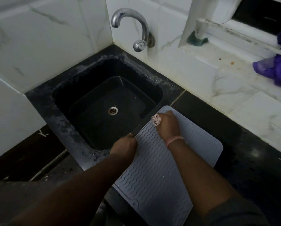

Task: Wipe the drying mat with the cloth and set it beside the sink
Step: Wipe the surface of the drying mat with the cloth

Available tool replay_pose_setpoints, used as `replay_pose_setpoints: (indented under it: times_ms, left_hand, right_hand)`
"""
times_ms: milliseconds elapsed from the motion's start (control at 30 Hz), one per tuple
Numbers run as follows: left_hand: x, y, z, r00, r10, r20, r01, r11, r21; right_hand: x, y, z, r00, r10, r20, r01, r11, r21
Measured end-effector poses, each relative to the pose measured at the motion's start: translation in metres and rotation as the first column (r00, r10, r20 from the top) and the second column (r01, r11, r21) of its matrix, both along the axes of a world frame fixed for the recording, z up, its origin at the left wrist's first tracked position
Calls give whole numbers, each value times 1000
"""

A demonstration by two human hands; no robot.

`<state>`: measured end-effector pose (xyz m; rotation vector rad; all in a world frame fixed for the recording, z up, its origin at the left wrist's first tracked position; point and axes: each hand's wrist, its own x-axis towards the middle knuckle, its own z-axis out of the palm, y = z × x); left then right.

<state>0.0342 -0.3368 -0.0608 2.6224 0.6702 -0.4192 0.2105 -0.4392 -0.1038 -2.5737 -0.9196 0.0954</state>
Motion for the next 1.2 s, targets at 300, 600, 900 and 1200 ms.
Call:
replay_pose_setpoints:
  times_ms: [300,600,900,1200]
  left_hand:
    - [33,-4,-3,1000,-6,20,5,999,53]
    - [43,3,-14,999,-29,-38,29,999,14]
    - [47,8,-13,987,-46,-154,40,998,-45]
    - [54,4,-6,966,-48,-255,37,998,-46]
  right_hand:
    - [-45,1,9,991,-63,-115,74,993,90]
    - [10,-1,-8,998,-19,-60,24,995,93]
    - [65,9,2,978,-168,-127,173,984,31]
    - [64,-6,15,972,-205,-110,226,948,223]
